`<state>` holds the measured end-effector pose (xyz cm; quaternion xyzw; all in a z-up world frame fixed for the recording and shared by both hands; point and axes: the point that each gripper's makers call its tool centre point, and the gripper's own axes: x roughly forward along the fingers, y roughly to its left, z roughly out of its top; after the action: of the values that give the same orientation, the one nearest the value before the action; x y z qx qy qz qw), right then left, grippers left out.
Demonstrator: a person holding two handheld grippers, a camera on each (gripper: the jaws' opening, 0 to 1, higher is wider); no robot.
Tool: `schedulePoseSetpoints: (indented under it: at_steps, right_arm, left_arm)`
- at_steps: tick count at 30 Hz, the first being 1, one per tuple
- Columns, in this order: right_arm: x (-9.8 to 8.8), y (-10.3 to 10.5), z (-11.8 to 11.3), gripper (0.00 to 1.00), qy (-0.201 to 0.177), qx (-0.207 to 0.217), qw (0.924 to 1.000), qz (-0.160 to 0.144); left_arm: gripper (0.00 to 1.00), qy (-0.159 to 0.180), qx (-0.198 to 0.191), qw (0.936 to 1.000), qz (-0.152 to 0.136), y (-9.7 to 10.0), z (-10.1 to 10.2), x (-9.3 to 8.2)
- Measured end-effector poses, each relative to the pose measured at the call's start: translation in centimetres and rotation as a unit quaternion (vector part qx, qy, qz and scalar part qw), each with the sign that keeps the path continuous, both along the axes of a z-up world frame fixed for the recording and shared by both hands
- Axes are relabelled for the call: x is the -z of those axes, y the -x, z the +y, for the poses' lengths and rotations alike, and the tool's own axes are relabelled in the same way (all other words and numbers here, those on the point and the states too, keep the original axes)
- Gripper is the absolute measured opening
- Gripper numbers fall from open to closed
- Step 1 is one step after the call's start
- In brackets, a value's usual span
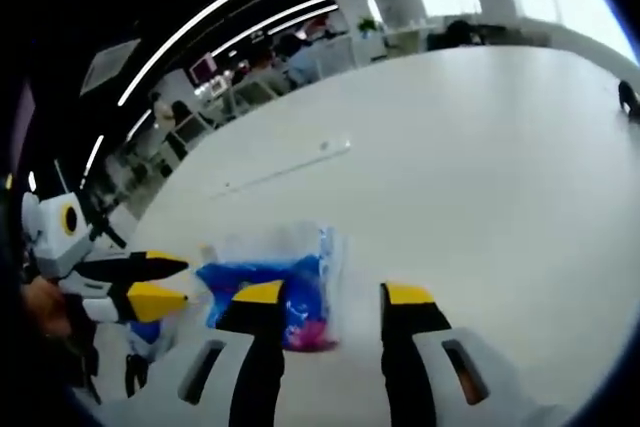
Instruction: Arrange the tabletop items into an orderly group along one side of the table until the central work area is clear of visible clutter.
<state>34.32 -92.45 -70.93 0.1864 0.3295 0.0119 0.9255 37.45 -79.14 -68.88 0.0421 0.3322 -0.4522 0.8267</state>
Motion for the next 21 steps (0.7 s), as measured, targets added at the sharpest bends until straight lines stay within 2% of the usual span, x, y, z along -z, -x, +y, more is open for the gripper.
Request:
schedulePoseSetpoints:
  at_steps: [4,8,10,18,21]
  right_arm:
    - [-0.3,0.6,-0.1,0.41,0.004,-0.003,1.0,0.001]
    - [-0.8,1.1,-0.4,0.46,0.009,-0.002,1.0,-0.003]
    - [-0.9,1.4,-0.5,0.49,0.011,-0.003,0.9999,-0.002]
    - [-1.4,3.0,-0.1,0.6,0.026,-0.021,0.9994,-0.002]
    - [-1.5,3.5,0.0,0.62,0.024,-0.022,0.9995,-0.003]
  left_arm:
    - [0.42,0.0,0.0,1.0,-0.005,0.3,0.4,-0.4]
    - [0.54,-0.001,0.014,0.9997,-0.018,1.2,0.7,-0.8]
    - [0.56,-0.005,0.014,0.9997,-0.02,1.4,1.1,-0.8]
    - [0.62,0.007,-0.017,0.9997,-0.013,1.4,3.7,-1.5]
    - [0.64,0.028,-0.04,0.9988,-0.009,1.1,4.5,-2.4]
